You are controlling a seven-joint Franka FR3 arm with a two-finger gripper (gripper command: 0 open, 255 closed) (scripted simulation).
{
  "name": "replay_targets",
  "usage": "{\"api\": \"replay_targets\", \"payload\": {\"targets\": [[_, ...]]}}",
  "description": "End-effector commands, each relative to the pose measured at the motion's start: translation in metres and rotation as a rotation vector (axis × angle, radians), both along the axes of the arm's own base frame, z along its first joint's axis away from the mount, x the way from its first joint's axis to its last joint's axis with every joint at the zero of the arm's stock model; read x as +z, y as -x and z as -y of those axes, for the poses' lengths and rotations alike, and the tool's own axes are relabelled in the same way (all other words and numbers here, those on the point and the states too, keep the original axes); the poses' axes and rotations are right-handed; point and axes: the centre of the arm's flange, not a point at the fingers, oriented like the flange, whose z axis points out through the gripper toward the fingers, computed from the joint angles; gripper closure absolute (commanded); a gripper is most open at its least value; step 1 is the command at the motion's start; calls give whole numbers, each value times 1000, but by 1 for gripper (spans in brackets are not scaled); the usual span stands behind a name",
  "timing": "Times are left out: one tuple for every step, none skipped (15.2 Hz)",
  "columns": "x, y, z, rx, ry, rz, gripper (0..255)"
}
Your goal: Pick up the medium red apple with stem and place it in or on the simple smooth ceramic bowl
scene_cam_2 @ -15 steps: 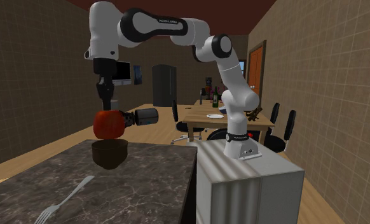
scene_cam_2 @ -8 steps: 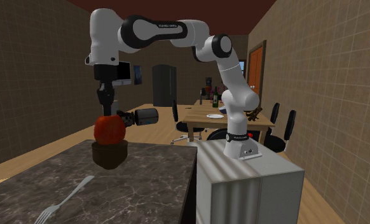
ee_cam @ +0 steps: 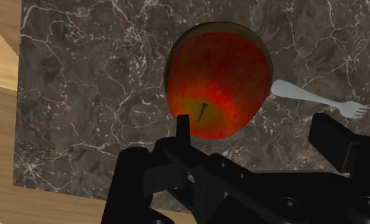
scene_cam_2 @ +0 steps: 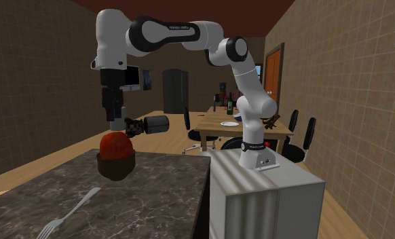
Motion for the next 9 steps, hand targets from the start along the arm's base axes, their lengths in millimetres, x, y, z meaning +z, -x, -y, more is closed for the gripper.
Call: {"api": "replay_targets", "payload": {"targets": [[0,0,0,0,0,0,0],[13,0,1,0,0,0,0],[26,1,2,0,0,0,0],[39,1,3,0,0,0,0],[50,2,4,0,0,0,0],[50,2,4,0,0,0,0],[50,2,4,0,0,0,0],[50,2,4,0,0,0,0],[50,2,4,0,0,0,0]]}}
